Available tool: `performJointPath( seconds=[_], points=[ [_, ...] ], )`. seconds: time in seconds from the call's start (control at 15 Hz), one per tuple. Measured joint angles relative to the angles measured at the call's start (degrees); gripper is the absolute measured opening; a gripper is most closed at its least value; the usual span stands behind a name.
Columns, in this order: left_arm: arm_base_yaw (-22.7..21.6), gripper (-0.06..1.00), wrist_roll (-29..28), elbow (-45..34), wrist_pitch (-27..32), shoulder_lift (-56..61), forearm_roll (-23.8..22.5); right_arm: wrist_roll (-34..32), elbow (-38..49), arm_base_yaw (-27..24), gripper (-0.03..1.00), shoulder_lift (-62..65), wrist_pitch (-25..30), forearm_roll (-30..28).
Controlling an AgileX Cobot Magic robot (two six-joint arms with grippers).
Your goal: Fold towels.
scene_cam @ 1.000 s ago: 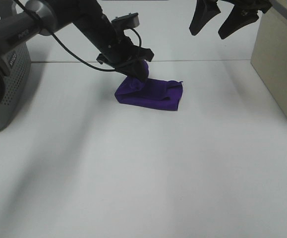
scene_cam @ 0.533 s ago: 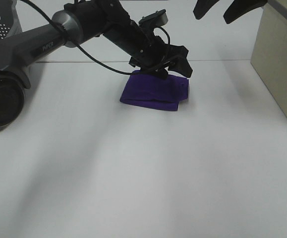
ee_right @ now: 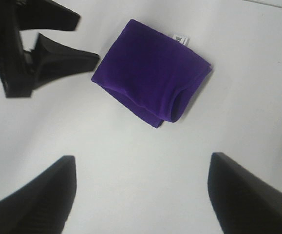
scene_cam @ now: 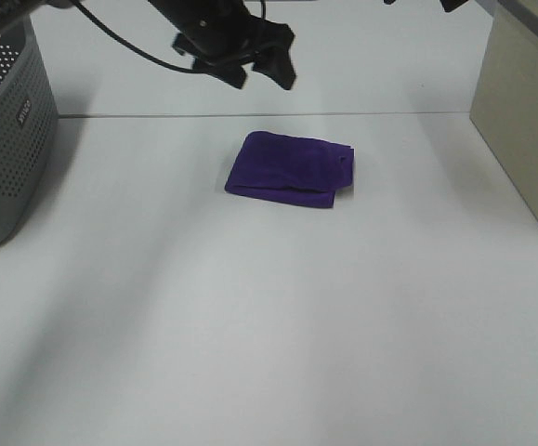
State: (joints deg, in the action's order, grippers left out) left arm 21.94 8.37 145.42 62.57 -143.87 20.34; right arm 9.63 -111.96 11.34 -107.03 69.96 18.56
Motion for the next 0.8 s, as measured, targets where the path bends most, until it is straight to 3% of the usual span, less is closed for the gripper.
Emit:
performJointPath(
  seconds=[0.13, 0.27, 0.33, 0.47, 0.67, 0.8],
  points=[
    [-0.7, 0.72, -7.3, 0.0, 5.4, 2.2, -14.2, -0.8, 0.7, 0.0, 0.74, 2.1, 0.0, -2.6],
    [-1.0, 0.72, -12.2, 0.0, 6.7, 3.6, -23.9, -3.4, 4.2, 0.0, 0.74, 6.6, 0.0, -6.0],
    [-1.5, 0.72, -13.1, 0.0, 6.8, 4.3, -25.6, -4.7, 7.0, 0.0, 0.74, 9.9, 0.0, -7.4],
    [-2.7, 0.72, -13.4, -0.2, 6.9, 6.0, -24.7, -6.1, 11.9, 0.0, 0.74, 15.5, 0.0, -8.4],
    [-6.8, 0.72, -13.9, -11.1, 6.8, 17.0, -21.4, -7.6, 23.3, 0.0, 0.74, 32.2, 0.0, -9.5],
    [-9.0, 0.72, -14.2, -25.2, 6.8, 28.6, -22.6, -7.7, 31.0, 0.0, 0.74, 45.3, -0.1, -10.1]
  ],
)
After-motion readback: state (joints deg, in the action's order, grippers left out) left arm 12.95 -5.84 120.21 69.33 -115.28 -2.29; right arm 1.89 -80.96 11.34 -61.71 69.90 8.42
